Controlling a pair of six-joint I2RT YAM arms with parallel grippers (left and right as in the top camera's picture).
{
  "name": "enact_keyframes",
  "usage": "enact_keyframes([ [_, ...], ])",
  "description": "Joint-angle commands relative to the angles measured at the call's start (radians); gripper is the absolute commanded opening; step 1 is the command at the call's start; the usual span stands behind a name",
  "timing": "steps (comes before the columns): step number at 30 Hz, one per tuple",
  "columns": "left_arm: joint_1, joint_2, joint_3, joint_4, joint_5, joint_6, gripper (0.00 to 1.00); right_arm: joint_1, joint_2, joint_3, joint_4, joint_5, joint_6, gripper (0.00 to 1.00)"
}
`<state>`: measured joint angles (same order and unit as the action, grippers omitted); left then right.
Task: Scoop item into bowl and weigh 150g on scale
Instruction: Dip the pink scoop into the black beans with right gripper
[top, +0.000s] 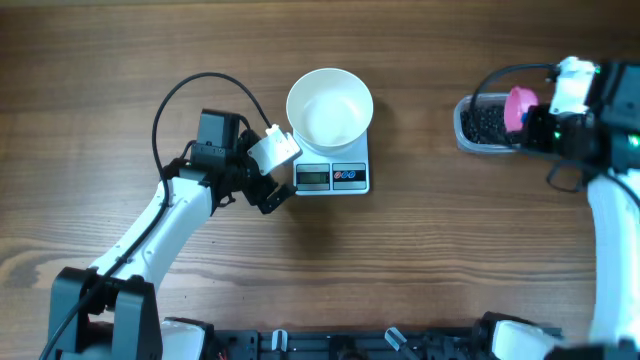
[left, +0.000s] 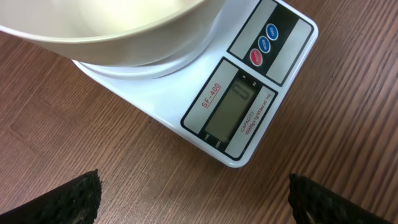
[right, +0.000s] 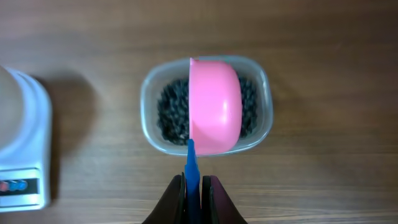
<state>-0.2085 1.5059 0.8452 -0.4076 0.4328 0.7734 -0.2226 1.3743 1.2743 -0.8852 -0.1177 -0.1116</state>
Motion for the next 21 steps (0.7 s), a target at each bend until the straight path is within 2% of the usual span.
enact_keyframes([
  [1, 0.006, 0.008, -0.01, 0.0, 0.011, 0.008, 1.0, -0.001, 0.082, 0.014, 0.032, 0.081, -0.042, 0.04],
  [7, 0.006, 0.008, -0.01, 0.0, 0.011, 0.008, 1.0, -0.001, 0.127, 0.014, 0.109, 0.207, -0.047, 0.04],
  [11, 0.006, 0.008, -0.01, 0.0, 0.011, 0.008, 1.0, -0.001, 0.173, 0.007, 0.112, 0.206, -0.07, 0.04],
  [21, 0.006, 0.008, -0.01, 0.0, 0.011, 0.008, 1.0, 0.001, 0.306, 0.007, 0.082, 0.036, -0.069, 0.04],
])
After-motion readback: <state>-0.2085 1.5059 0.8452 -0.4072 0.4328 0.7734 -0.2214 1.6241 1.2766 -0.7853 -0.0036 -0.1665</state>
